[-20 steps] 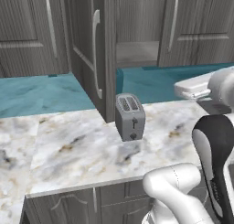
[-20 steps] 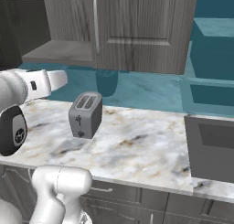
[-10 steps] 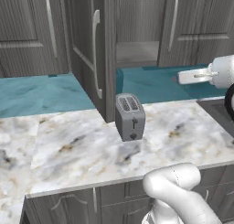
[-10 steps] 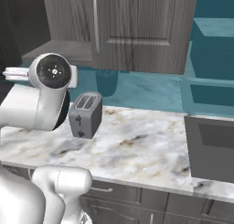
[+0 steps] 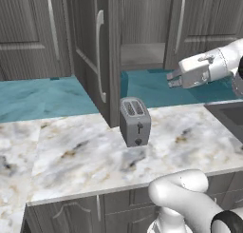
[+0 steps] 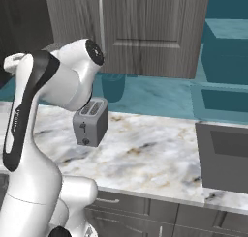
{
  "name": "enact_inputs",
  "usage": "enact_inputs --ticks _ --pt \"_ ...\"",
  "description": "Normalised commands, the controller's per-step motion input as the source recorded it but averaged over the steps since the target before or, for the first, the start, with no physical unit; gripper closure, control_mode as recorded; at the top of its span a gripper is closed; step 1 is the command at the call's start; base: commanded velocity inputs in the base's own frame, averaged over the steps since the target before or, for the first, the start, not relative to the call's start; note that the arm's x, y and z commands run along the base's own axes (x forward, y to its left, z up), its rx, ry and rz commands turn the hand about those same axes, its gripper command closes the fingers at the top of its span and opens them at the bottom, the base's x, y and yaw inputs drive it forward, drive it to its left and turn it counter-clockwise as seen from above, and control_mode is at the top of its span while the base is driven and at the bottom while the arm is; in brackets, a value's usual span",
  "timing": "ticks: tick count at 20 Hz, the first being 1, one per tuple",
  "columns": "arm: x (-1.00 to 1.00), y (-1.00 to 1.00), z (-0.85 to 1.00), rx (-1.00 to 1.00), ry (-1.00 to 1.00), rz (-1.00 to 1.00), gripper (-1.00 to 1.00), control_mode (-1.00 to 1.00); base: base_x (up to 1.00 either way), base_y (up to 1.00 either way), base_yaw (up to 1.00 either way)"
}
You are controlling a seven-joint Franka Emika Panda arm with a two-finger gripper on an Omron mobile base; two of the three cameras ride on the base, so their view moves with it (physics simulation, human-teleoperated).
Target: Open the cabinet. Pick the soap dispenser and place it next to the sink. Then close the cabinet.
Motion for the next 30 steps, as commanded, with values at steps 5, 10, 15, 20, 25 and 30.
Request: enact_inputs --ticks 5,10,15,20,25,30 --pt "0.11 0.31 -0.37 0.34 -0.03 0.22 -1.00 -1.00 0.00 0.00 0.00" --pt "0.03 0.10 -0.28 0.28 -0.11 0.08 -1.00 -1.00 0.00 0.00 0.00" --pt "-0.22 0.37 0.31 0.07 -0.01 0.02 -1.00 -1.00 0.00 0.00 0.00" --pt "-0.21 0.42 0.62 -0.01 0.01 0.03 -1.00 -1.00 0.00 0.00 0.00" --pt "-0.02 0.40 0.34 -0.07 0.08 0.05 -1.00 -1.00 0.00 0.00 0.00" --pt "0.00 0.51 0.02 -0.11 0.04 0.05 -1.00 -1.00 0.00 0.00 0.00"
